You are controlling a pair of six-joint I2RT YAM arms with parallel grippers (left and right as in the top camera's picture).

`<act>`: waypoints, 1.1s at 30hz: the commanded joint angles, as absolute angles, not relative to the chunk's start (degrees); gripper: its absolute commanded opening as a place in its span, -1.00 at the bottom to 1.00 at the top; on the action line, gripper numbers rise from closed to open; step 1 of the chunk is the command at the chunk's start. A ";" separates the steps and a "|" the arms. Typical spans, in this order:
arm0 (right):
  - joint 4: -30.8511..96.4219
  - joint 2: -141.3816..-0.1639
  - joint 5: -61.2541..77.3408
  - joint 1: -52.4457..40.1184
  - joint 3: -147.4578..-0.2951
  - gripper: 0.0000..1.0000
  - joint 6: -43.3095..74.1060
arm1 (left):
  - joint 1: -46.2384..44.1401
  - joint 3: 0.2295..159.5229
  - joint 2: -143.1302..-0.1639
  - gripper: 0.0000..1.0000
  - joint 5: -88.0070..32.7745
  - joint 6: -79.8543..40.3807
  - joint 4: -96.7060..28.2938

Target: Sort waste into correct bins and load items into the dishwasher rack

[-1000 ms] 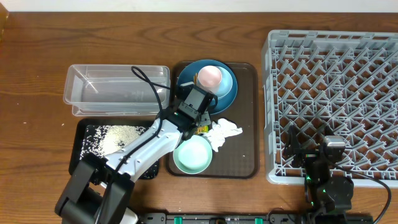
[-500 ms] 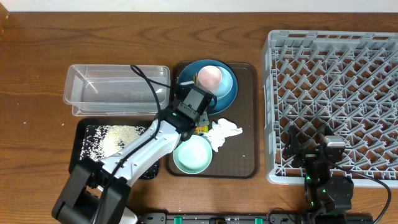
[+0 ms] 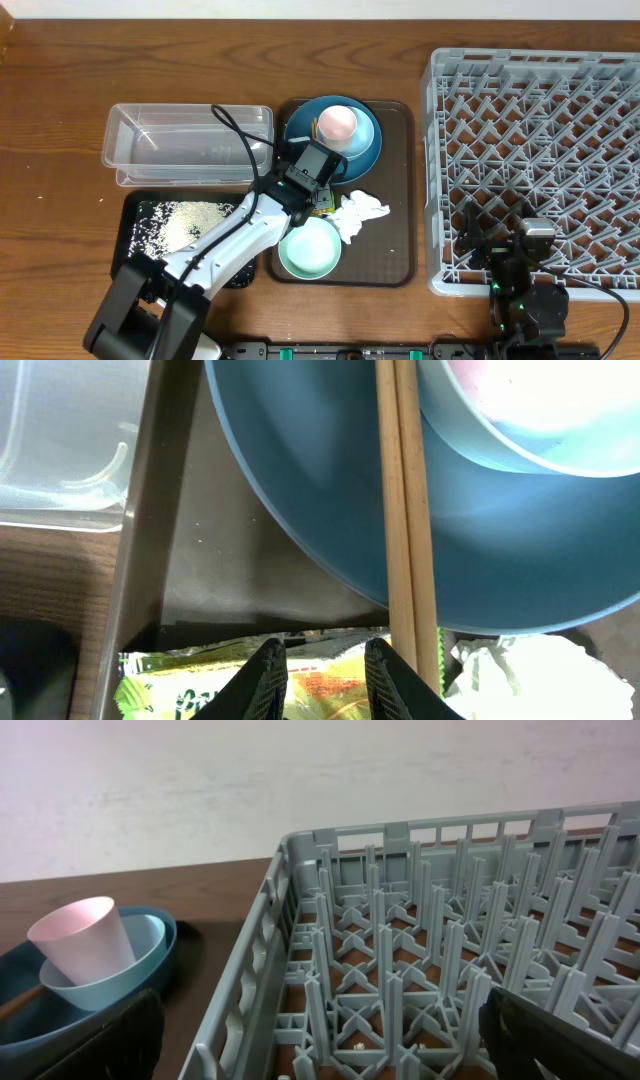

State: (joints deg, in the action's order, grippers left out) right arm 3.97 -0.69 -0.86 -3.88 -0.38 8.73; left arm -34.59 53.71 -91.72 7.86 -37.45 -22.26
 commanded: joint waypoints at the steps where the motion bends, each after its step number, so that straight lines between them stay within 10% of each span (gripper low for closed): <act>1: 4.14 -0.38 -1.06 -4.47 -0.30 0.99 8.93 | -34.39 53.76 -90.85 -0.41 8.14 -37.01 -21.74; 20: 4.14 -0.38 -1.04 -4.47 -0.30 0.98 8.93 | -36.05 54.26 -82.72 -0.41 6.59 -35.59 -21.34; 33: 4.14 -0.38 -1.06 -4.47 -0.30 0.99 8.93 | -55.81 54.24 -82.89 -0.25 15.35 -35.59 -19.94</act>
